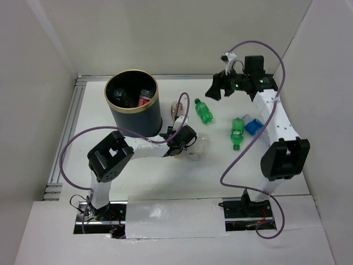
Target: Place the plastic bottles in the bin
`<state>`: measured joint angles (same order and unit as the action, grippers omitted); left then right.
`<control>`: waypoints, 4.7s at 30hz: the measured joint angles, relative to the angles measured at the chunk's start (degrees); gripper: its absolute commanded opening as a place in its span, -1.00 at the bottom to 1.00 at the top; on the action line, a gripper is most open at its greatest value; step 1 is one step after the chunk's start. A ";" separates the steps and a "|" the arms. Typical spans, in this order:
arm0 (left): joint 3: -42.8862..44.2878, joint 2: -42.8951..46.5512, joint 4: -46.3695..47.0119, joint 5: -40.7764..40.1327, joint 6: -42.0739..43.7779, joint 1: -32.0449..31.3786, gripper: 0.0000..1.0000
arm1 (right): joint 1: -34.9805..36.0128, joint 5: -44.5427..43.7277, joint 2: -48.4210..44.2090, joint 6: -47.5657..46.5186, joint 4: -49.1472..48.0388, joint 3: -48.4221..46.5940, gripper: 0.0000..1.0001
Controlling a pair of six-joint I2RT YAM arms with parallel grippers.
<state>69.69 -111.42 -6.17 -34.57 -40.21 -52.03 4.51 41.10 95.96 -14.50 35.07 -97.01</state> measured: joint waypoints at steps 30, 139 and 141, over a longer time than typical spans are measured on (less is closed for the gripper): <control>17.57 18.34 -0.42 -11.06 18.82 24.81 0.99 | -14.27 -19.74 -0.98 2.69 -1.18 29.70 0.98; 6.34 32.26 -0.85 -6.82 20.13 17.73 0.98 | -28.24 -24.90 9.14 -12.44 1.44 21.94 0.97; 4.31 34.51 1.97 -5.11 21.94 12.55 0.88 | -26.99 -26.62 10.67 -12.94 0.50 22.77 0.87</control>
<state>74.00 -76.90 -4.21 -39.68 -18.26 -39.48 -22.48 14.48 106.63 -27.44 35.57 -74.24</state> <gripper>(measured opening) 0.973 0.971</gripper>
